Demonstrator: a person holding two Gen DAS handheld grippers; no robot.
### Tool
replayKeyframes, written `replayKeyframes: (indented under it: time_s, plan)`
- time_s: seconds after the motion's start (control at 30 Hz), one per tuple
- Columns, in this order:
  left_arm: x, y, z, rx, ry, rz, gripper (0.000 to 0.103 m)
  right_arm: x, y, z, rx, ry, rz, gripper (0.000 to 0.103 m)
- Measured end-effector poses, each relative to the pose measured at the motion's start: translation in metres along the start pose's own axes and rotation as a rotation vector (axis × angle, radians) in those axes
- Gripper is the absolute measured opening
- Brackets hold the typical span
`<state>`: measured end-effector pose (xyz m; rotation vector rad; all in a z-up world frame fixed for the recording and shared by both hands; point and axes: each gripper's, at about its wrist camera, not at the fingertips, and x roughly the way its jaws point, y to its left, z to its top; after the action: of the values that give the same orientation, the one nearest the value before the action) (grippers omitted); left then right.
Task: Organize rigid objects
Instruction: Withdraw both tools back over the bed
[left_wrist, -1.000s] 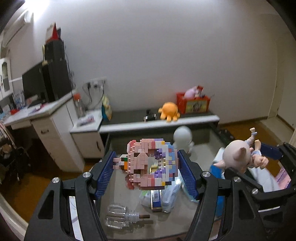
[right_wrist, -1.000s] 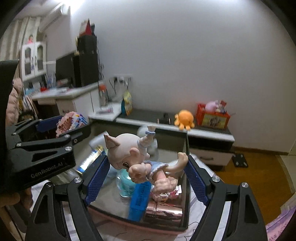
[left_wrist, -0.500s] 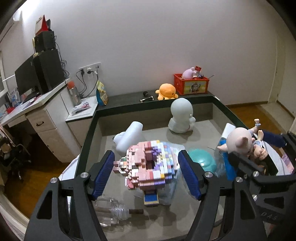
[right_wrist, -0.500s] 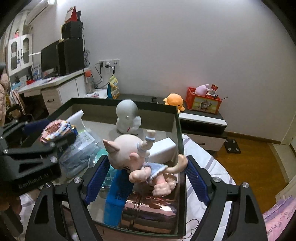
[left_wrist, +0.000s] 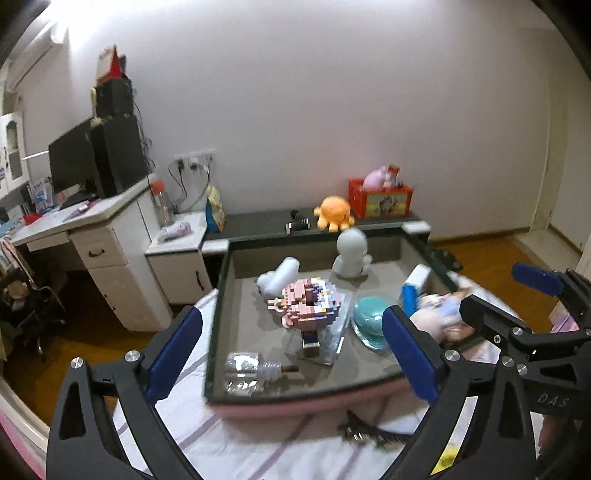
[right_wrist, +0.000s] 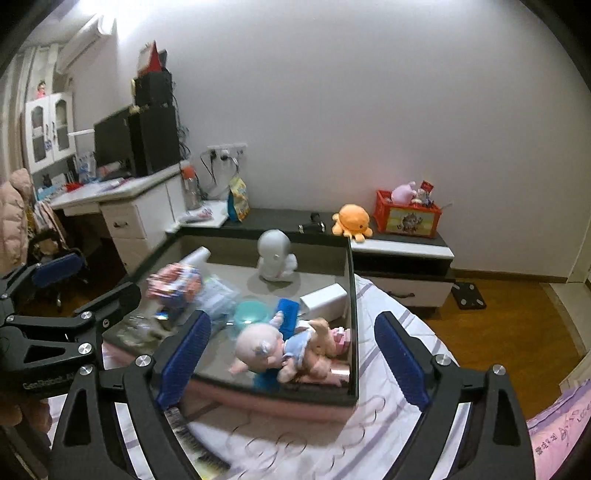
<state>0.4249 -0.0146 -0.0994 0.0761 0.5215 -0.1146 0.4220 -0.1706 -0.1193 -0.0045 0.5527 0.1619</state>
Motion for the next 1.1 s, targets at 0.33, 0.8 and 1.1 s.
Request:
replayKeyframes:
  time_s: [0.33, 0.8, 1.1]
  plan:
    - [-0.157, 0.005, -0.020, -0.012, -0.264, 0.035, 0.103, -0.146, 0.038, -0.015, -0.010, -0.227, 0.084, 0.103]
    - [-0.254, 0.000, -0.063, -0.025, -0.374, 0.078, 0.103, -0.237, 0.061, -0.061, -0.016, -0.318, 0.102, 0.103]
    - [-0.256, -0.005, -0.068, -0.025, -0.364, 0.080, 0.103, -0.243, 0.060, -0.068, -0.024, -0.317, 0.091, 0.103]
